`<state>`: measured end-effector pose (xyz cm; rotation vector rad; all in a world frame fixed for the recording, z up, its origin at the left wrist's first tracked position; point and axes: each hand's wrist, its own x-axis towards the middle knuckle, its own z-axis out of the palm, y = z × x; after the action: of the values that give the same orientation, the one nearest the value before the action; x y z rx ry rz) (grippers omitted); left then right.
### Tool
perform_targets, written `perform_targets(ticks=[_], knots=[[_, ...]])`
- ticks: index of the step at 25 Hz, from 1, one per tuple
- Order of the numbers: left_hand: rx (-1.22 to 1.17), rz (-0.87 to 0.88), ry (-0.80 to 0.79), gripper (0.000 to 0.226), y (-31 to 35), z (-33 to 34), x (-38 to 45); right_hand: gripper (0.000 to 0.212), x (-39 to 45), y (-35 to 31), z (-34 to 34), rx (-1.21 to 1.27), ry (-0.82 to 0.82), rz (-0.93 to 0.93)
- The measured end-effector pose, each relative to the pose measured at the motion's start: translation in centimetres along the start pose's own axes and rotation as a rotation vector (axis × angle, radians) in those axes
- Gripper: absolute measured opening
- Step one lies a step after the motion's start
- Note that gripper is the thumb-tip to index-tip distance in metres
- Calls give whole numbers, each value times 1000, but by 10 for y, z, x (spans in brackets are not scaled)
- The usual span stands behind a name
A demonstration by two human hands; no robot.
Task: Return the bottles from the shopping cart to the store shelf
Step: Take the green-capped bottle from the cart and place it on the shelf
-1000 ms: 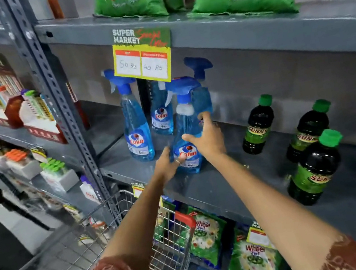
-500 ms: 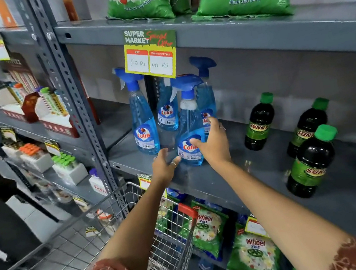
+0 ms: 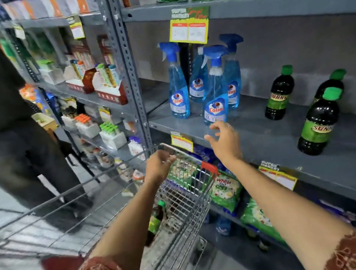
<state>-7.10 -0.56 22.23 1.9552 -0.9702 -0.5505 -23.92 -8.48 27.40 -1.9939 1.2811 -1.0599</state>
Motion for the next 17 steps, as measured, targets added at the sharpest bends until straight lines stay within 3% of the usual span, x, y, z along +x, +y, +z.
perform_targets(ticks=[8,17], knots=[[99,-204,-37,31,-102,-45,-26,13,-42,-12,94,-26,-240,53],[48,-560,-196,34,-240,-33,15,16,-37,33,251,-153,-527,222]])
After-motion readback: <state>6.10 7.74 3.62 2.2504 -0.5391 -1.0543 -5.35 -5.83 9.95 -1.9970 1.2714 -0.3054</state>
